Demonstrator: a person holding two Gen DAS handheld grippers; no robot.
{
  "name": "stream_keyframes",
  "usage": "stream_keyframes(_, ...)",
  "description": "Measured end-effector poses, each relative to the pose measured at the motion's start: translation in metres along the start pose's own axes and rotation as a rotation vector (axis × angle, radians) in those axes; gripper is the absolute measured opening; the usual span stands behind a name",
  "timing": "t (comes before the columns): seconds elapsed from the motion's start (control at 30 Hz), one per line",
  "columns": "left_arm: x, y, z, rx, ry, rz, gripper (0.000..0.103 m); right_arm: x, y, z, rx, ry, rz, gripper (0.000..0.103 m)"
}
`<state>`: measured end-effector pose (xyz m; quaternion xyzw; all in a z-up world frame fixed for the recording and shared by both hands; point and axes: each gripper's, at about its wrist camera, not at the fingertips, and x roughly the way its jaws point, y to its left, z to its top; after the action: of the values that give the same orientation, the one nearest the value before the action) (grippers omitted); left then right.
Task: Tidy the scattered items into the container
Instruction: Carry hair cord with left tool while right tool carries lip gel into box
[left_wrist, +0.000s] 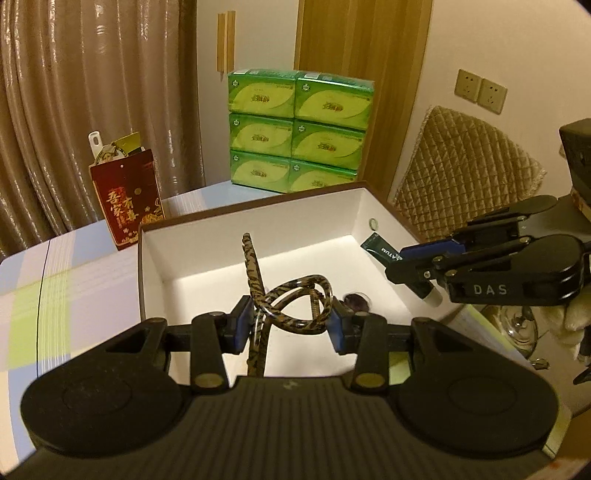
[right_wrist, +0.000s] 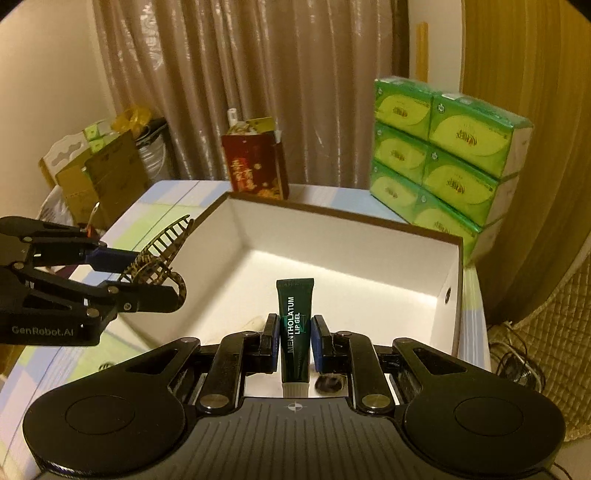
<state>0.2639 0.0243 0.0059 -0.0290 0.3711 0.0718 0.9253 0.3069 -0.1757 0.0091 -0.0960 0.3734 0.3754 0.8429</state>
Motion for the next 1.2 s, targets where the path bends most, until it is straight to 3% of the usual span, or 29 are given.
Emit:
stream_keyframes(0.27,0.052,0.027,0.023,0.003,0.073,0.023,0.036,0.057,-0.016,0.019,0.011,0.063,0.003,0.014)
stream_keyframes(0.6,0.122,0.051,0.022,-0.016,0.188,0.046,0.036,0.121,-0.044,0.029,-0.011,0.175,-0.036,0.014)
stream_keyframes(1.2,0.177,0.057,0.017,-0.010,0.266,0.075,0.035,0.158,-0.072,0.029,0.016,0.255,-0.044,0.014)
